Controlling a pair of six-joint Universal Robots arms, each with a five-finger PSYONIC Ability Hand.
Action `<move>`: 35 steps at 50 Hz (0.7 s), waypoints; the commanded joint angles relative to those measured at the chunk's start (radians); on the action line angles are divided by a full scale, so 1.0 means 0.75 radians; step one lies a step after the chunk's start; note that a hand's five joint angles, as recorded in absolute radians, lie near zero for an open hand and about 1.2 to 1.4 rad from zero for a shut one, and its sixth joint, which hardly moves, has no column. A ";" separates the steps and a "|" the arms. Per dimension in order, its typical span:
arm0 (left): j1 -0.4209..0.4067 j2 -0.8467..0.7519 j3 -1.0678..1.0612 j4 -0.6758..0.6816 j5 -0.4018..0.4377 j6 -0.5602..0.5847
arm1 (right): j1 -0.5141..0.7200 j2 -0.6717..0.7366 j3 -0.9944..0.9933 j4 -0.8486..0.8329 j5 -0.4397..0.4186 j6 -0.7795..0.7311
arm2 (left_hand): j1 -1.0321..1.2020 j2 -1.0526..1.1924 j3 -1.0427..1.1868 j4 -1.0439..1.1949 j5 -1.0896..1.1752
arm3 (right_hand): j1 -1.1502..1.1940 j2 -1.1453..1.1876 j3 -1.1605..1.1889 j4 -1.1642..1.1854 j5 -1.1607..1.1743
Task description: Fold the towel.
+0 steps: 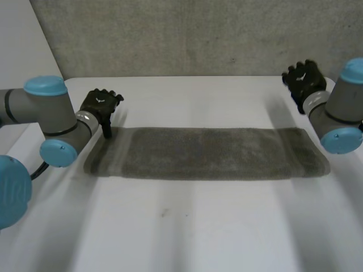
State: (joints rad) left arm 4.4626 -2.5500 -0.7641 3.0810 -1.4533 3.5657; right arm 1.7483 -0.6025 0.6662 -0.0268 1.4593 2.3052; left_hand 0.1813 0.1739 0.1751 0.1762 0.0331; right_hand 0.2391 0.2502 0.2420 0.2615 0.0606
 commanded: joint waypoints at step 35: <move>0.004 0.800 -1.204 0.404 0.021 -0.281 | -0.337 -0.469 1.196 -0.240 -0.193 0.265 | -0.009 0.001 -0.001 -0.002 -0.044 | 1.543 1.528 1.539 1.513 1.548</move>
State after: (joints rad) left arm 4.4676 -1.9499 -1.6666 3.3882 -1.4357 3.3547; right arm 1.5430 -0.9717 1.5956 -0.2165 1.2846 2.5452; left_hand 0.1756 0.1655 0.1676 0.1674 0.0285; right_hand 1.3221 1.3238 1.3133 1.3221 1.1452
